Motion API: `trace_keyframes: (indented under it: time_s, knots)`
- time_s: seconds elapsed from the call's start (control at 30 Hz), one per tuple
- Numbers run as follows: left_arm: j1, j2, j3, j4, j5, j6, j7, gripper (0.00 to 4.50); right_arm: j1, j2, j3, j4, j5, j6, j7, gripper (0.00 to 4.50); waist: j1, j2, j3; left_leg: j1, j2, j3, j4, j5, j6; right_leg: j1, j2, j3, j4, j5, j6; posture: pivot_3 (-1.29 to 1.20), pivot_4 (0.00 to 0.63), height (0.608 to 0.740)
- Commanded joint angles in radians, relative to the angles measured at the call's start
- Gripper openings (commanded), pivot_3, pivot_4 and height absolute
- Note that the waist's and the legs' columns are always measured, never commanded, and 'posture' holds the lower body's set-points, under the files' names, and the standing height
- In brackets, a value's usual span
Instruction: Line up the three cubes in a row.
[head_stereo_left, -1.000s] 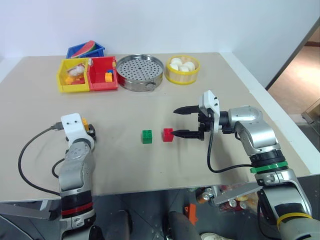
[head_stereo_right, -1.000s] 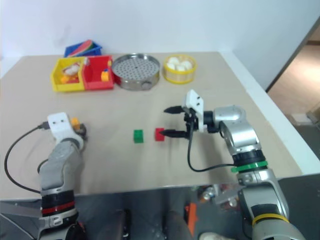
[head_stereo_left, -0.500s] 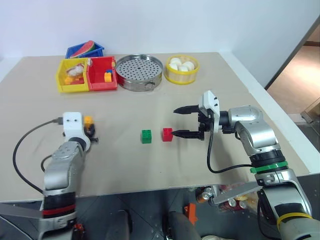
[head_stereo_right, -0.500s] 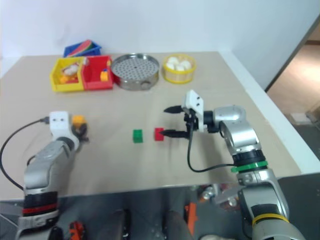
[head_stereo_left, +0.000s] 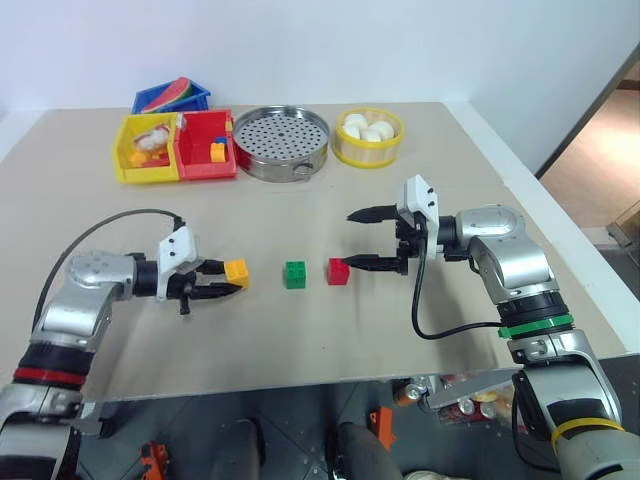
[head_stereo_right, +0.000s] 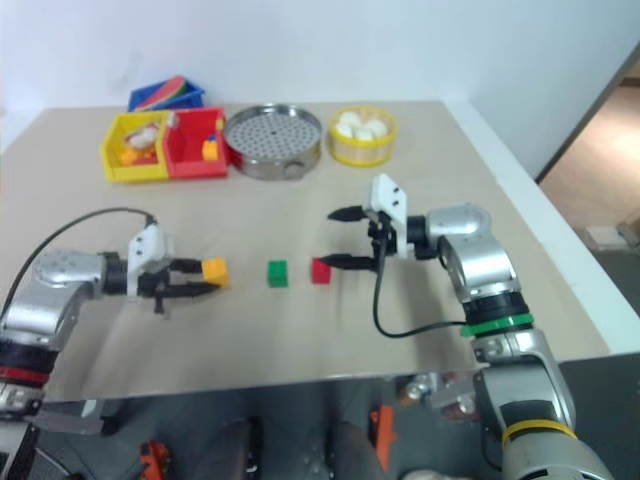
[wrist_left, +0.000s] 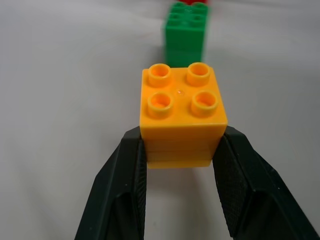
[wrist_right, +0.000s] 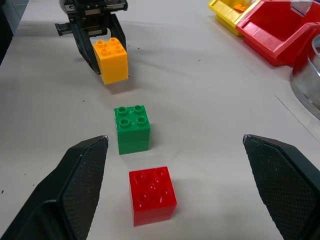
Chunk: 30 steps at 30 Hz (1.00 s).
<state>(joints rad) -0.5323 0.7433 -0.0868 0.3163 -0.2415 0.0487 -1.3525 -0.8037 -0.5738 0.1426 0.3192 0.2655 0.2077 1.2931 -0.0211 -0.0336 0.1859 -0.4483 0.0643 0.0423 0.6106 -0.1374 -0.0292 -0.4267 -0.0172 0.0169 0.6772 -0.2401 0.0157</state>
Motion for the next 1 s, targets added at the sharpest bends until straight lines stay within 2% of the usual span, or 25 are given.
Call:
trace_keyframes:
  time_s: [0.03, 0.33, 0.5, 0.9, 0.97, 1.0]
  knots:
    - [-0.076, -0.016, -0.021, 0.093, 0.021, -0.081, -0.061, 1.29, 0.001, -0.031, -0.028, -0.047, 0.005, 0.000, 0.002, 4.50, 0.000, 0.000, 0.000, 0.000, 0.000, 0.000, 0.000, 0.000, 0.000, 0.000, 0.001, 0.000, 0.000, 0.000, 0.000, 0.00, 0.150, 0.740]
    - [-0.155, -0.063, -0.055, 0.217, 0.062, -0.166, -0.095, 1.29, 0.034, -0.064, -0.044, -0.100, 0.022, 0.036, -0.022, 4.50, -0.001, 0.000, 0.000, 0.000, 0.000, -0.002, -0.001, -0.001, 0.001, -0.001, 0.003, 0.001, 0.003, -0.003, 0.001, 0.00, 0.150, 0.740]
    - [-0.159, -0.071, -0.066, 0.238, 0.078, -0.189, -0.102, 1.29, 0.040, -0.064, -0.057, -0.120, 0.054, 0.077, -0.024, 4.50, -0.001, 0.000, 0.000, 0.000, 0.000, -0.002, -0.001, -0.001, 0.001, -0.001, 0.003, 0.001, 0.003, -0.002, 0.001, 0.00, 0.150, 0.740]
    - [-0.152, -0.086, -0.078, 0.286, 0.137, -0.274, -0.056, 1.29, 0.032, -0.056, -0.035, -0.092, 0.023, 0.040, -0.012, 4.50, 0.000, 0.000, 0.000, 0.001, 0.000, -0.002, 0.001, -0.001, 0.001, 0.001, 0.002, 0.001, 0.003, -0.001, 0.002, 0.00, 0.150, 0.740]
    - [-0.149, -0.088, -0.079, 0.284, 0.139, -0.278, -0.054, 2.41, 0.029, -0.054, -0.034, -0.085, 0.020, 0.035, -0.011, 4.50, 0.000, 0.000, 0.000, 0.001, 0.000, -0.002, 0.002, -0.001, 0.001, 0.001, 0.002, 0.001, 0.003, -0.001, 0.002, 0.00, 0.150, 0.740]
    - [-0.148, -0.087, -0.079, 0.284, 0.142, -0.282, -0.053, 2.61, 0.028, -0.053, -0.034, -0.083, 0.019, 0.033, -0.011, 4.50, 0.000, 0.000, 0.000, 0.001, 0.000, -0.002, 0.003, -0.001, 0.001, 0.001, 0.002, 0.001, 0.004, 0.000, 0.002, 0.00, 0.150, 0.740]
